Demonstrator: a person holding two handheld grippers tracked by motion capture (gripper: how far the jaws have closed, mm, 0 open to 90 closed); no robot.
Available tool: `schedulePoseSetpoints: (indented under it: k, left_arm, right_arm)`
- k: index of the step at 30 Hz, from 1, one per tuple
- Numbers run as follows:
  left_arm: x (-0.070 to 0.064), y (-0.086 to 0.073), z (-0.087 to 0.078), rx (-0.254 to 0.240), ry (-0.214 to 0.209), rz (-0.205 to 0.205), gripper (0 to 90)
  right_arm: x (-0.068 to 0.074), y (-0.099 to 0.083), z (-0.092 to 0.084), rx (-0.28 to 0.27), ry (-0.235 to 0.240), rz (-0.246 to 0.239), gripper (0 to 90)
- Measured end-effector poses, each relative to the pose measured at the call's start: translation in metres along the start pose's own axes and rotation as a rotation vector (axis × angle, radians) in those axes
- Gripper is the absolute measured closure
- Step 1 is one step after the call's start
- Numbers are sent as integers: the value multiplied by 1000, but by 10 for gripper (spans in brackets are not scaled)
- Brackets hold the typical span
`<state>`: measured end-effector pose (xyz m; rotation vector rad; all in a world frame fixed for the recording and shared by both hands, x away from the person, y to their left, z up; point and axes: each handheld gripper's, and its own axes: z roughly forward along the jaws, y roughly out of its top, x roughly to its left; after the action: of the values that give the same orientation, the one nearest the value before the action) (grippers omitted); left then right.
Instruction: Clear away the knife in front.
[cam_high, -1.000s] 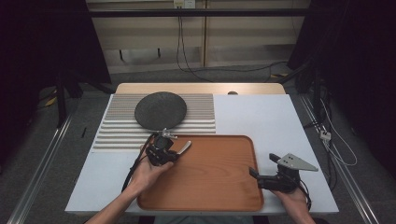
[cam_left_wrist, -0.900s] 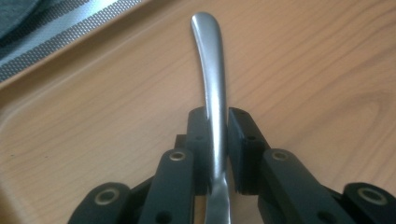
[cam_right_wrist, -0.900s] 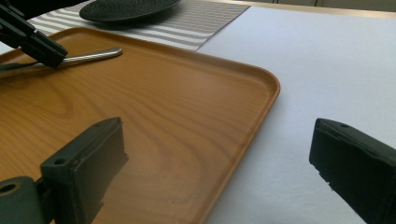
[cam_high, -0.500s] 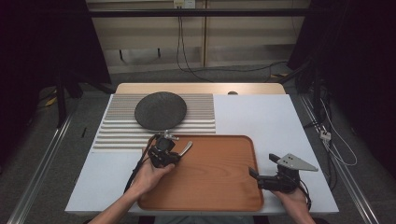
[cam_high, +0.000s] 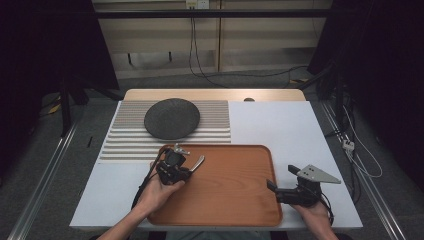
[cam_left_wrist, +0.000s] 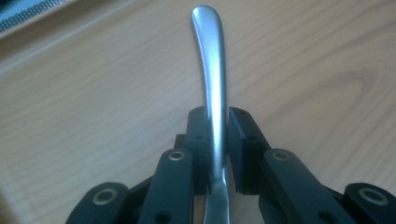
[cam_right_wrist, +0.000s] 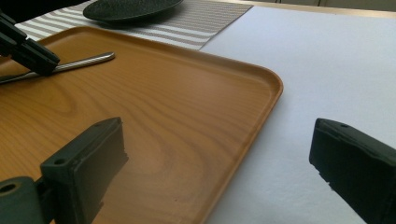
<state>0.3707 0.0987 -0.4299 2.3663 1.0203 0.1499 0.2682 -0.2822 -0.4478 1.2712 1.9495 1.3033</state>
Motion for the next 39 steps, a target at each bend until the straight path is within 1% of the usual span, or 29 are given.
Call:
schedulePoseSetpoints:
  k: [2, 3, 4, 6, 7, 8, 10, 11, 12, 13, 14, 15, 16, 17, 18, 19, 20, 21, 22, 23, 24, 25, 26, 28, 30, 33, 35, 37, 39]
  left_arm:
    - [2, -1, -1, 0, -11, -3, 783]
    - [2, -1, -1, -1, 0, -11, 756]
    - [3, -1, -2, -8, 16, -12, 701]
    - [5, -1, -4, -27, 7, -7, 626]
    - [6, -1, -5, -38, 10, -7, 572]
    - [7, 0, -6, -48, 27, -2, 494]
    - [7, 1, -5, -64, 36, -4, 343]
    - [8, 2, -4, -66, 34, -1, 290]
    - [6, 2, -3, -74, 50, -1, 238]
    - [7, 3, -2, -68, 51, 2, 184]
    - [6, 4, -2, -74, 41, -5, 124]
    - [7, 4, -3, -72, 29, -2, 88]
    - [6, 4, -5, -83, 16, 18, 93]
    - [6, 5, -7, -91, -11, 43, 104]
    - [6, 4, -10, -117, -49, 66, 111]
    - [4, 4, -12, -137, -60, 69, 136]
    - [3, 3, -13, -149, -60, 91, 240]
    - [1, 2, -15, -180, -48, 112, 353]
    - [-1, 1, -15, -187, -48, 123, 415]
    - [-2, 1, -14, -173, -56, 137, 491]
    - [-4, 0, -12, -167, -63, 144, 595]
    - [-6, 0, -10, -150, -77, 152, 659]
    - [-7, -1, -8, -143, -76, 162, 724]
    - [-11, -2, -4, -121, -83, 179, 809]
    - [-15, -2, -1, -108, -74, 197, 886]
    - [-17, -1, 4, -88, -50, 213, 900]
    - [-15, 0, 8, -76, -36, 199, 900]
    - [-13, -1, 8, -73, -37, 192, 900]
    - [-14, -1, 8, -72, -22, 201, 900]
  right_arm:
    - [0, 0, -1, -1, -1, 0, 32]
    - [0, 0, -1, -2, -1, 0, 32]
    - [0, 0, -1, -2, -1, 1, 32]
    - [0, 0, 0, -2, 1, 2, 32]
    - [0, 0, 1, -2, 2, 3, 32]
    - [0, 0, 1, 0, 3, 4, 32]
    - [-1, 0, 1, 0, 6, 3, 32]
    - [-1, 0, 2, 1, 7, 3, 32]
    - [-2, 0, 1, 2, 6, 3, 32]
    - [-2, 0, 2, 0, 7, 5, 32]
    - [-2, 0, 2, -3, 7, 10, 32]
    - [-2, 0, 1, -3, 7, 9, 32]
    - [-2, 0, 1, -1, 7, 5, 32]
    - [-2, 0, 1, -1, 5, 3, 32]
    - [-1, 0, 1, -4, 5, 4, 32]
    - [-1, 0, 1, -4, 5, 3, 32]
    - [-2, 1, 2, -2, 3, 2, 32]
    - [-2, 1, 2, -1, 3, 2, 32]
    - [-1, 1, 2, -1, 3, 3, 32]
    - [-1, 1, 2, -2, 2, 0, 32]
    - [0, 2, 3, 0, 1, -1, 32]
    - [1, 2, 3, 3, 2, -6, 33]
    - [1, 2, 3, 4, 2, -9, 33]
    - [2, 2, 3, -1, 3, -10, 33]
    - [2, 3, 4, 3, 0, -9, 33]
    - [2, 3, 5, 4, 3, -13, 33]
    - [3, 4, 6, 8, 4, -18, 33]
    - [4, 4, 5, 4, 6, -21, 33]
    - [5, 4, 5, 1, 9, -23, 33]
